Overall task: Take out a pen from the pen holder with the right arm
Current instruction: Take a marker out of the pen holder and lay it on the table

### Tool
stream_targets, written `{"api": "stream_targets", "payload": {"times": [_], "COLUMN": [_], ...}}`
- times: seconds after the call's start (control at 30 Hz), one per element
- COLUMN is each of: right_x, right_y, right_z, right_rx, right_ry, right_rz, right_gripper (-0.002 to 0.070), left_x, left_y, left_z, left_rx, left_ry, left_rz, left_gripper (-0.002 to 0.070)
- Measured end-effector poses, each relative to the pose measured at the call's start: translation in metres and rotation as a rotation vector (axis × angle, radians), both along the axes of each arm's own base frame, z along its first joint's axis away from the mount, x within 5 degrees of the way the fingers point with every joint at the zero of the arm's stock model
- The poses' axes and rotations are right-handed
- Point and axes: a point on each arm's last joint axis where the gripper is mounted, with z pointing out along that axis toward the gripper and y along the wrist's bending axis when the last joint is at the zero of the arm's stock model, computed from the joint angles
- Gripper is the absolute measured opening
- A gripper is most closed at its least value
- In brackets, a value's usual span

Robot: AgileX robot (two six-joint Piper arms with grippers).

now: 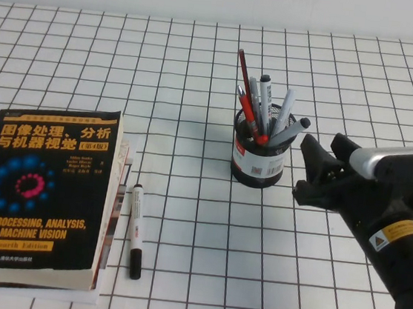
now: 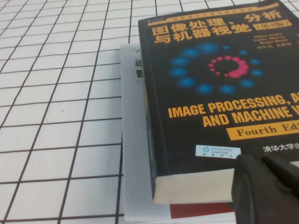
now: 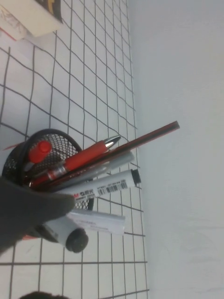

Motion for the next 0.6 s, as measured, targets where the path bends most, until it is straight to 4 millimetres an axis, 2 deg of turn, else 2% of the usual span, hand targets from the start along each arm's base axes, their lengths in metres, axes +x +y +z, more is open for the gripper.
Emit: {"api": "stream_targets", "payload": {"times": [0.27,0.43,0.6], "right_x": [0.014,0.03,0.047], "right_y": [0.011,0.023,0.03], "right_z": [-0.034,-0.04,-0.036], "right_rx": [0.044,0.073,0.113], "right_ry": [0.053,0.052,0.026], "right_rz": [0.009,0.012,-0.027], "right_gripper": [0.0377,0.0378,0.0379], "left_x": [0.0,0.0,0.0], "left_y": [0.0,0.0,0.0], "left_z": [0.0,0.0,0.0], "left_rx": [0.0,0.0,0.0], "left_ry": [0.0,0.0,0.0], "left_rz": [0.0,0.0,0.0], "left_gripper": [-0.0004,-0.0004,-0.0004]}}
